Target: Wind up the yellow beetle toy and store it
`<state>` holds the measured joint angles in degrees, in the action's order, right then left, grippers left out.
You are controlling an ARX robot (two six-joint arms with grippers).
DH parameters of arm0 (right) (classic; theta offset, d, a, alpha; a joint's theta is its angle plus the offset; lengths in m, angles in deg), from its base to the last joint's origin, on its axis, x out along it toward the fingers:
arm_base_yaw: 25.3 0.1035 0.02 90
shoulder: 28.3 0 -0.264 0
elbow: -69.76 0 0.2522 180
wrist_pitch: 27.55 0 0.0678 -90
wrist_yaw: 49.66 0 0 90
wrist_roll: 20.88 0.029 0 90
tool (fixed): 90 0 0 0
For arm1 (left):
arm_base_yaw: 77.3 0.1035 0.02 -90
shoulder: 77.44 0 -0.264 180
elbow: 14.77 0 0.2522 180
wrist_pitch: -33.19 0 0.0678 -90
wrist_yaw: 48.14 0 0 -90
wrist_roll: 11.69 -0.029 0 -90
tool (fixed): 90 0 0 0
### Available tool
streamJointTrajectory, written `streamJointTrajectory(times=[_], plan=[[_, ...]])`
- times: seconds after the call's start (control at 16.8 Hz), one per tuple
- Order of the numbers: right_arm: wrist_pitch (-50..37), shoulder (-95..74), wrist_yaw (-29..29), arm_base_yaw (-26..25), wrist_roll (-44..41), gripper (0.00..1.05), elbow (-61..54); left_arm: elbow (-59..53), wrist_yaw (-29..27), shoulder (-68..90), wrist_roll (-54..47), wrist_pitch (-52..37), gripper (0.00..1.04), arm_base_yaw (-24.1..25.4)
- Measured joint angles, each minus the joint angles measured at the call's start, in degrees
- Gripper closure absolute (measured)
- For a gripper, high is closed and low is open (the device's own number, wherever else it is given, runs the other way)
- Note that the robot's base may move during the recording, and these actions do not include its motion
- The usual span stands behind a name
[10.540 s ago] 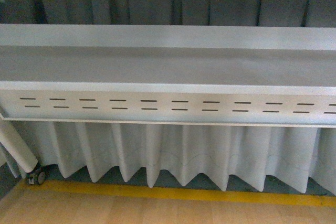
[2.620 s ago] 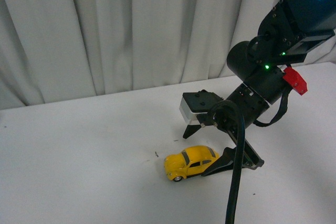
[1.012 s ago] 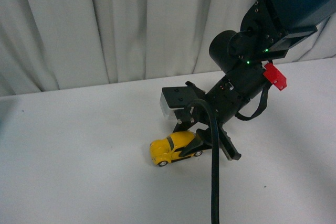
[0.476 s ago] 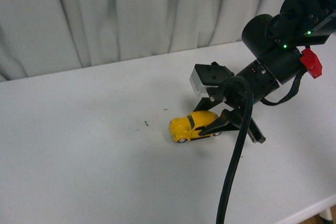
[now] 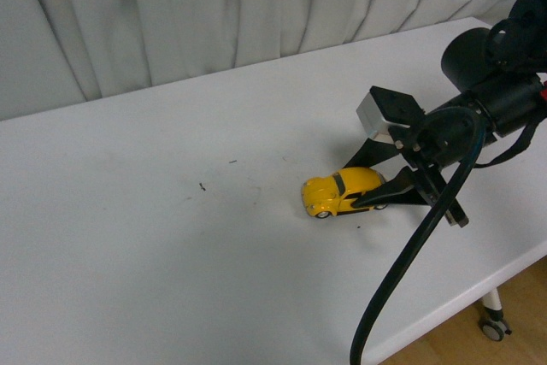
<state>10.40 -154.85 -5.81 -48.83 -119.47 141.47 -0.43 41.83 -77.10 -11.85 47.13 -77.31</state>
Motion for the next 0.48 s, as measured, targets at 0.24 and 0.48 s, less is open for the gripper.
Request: streamJointTrajectory(times=[0.24, 0.48], plan=[[2.8, 0.3, 0.5, -3.2, -0.9, 0.64, 0.0, 0.0, 0.0, 0.0, 0.0, 0.0, 0.07, 0.0], [6.4, 0.7, 2.0, -4.7, -2.1, 0.64, 0.5, 0.0, 0.0, 0.0, 0.0, 0.0, 0.07, 0.0]])
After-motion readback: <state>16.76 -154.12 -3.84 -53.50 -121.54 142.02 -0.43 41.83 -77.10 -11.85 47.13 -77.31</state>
